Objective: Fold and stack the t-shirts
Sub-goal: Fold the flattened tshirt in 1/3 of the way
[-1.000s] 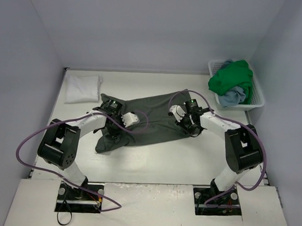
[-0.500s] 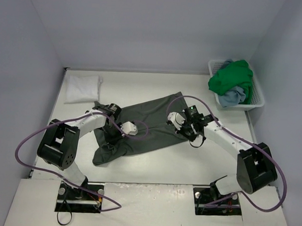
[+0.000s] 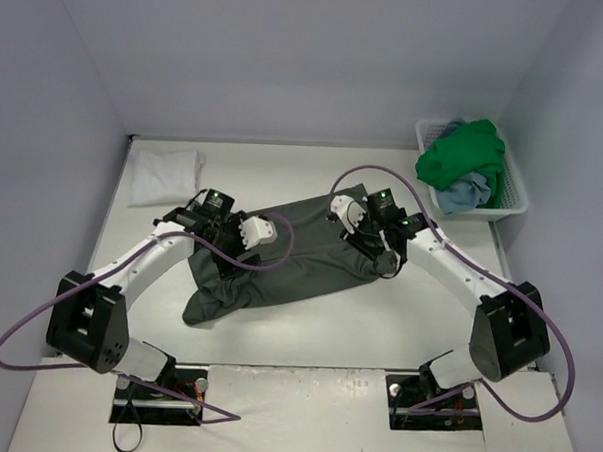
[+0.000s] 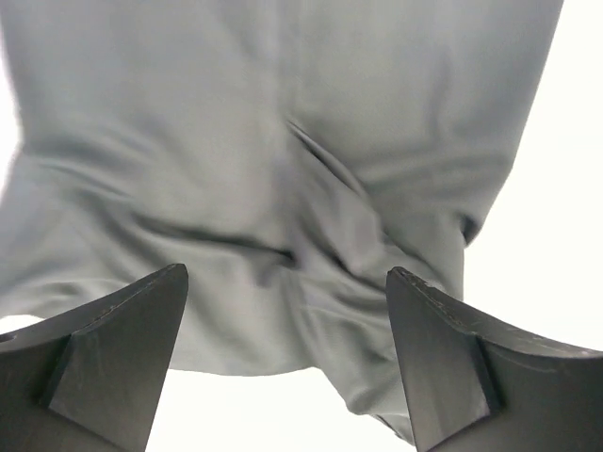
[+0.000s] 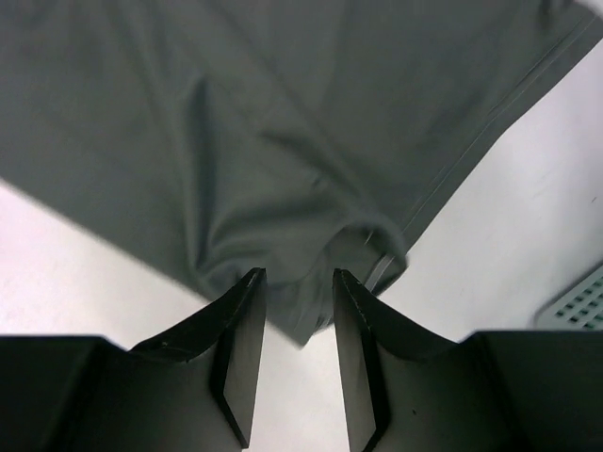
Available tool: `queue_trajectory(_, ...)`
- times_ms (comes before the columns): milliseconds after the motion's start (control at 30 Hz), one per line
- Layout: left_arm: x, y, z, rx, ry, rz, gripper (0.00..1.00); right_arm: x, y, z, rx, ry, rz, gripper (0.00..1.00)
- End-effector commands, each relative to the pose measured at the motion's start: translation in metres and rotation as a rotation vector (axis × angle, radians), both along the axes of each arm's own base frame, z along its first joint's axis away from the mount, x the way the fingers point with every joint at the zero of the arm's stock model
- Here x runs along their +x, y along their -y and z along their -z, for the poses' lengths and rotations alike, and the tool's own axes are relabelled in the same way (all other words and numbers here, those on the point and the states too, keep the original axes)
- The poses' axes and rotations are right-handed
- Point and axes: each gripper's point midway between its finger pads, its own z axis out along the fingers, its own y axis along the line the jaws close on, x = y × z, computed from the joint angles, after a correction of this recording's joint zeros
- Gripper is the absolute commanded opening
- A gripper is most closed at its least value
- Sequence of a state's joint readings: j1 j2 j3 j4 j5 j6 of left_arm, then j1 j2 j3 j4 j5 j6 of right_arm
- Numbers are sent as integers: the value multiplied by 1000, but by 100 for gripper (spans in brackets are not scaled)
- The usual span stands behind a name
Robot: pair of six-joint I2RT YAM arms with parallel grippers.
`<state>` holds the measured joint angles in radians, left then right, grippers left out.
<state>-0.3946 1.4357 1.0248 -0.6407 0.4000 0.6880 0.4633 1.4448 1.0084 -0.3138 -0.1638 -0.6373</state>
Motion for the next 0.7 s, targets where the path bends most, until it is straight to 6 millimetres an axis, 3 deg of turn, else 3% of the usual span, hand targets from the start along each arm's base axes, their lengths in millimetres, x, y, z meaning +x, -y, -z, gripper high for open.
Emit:
queue_trajectory(0,36,23,-58,-137,193,-33,81,48,-8,-9,49,85,58,32)
queue_trajectory(67,47,21,-68,-143,250,-71,81,72,-6,-14,63,120,101,32)
queue_trajectory(100,56,22,-74,-157,287,-96,81,86,-6,-4,69,115,122,32)
queue_trajectory(133,63,22,-73,-149,300,-110,81,108,1,-14,93,144,164,33)
queue_trajectory(167,76,17,-77,-132,345,-155,81,118,2,-12,117,133,187,34)
queue_trajectory(200,84,15,-76,-115,357,-173,81,131,10,5,113,99,216,36)
queue_trajectory(233,90,12,-65,-82,340,-185,81,139,10,6,125,95,222,36)
queue_trajectory(267,101,7,-66,-62,364,-216,81,155,9,-3,143,120,228,37)
queue_trajectory(300,109,5,-65,-54,375,-237,81,162,9,12,133,97,237,39)
queue_trajectory(367,126,-3,-56,-22,388,-291,81,182,9,3,155,123,250,41)
queue_trajectory(400,135,-7,-59,-19,401,-321,81,187,8,11,157,111,252,42)
queue_trajectory(500,152,-18,-53,-13,416,-379,81,203,6,12,177,120,253,48)
queue_trajectory(667,165,-34,-52,-7,433,-431,81,223,13,12,239,131,259,52)
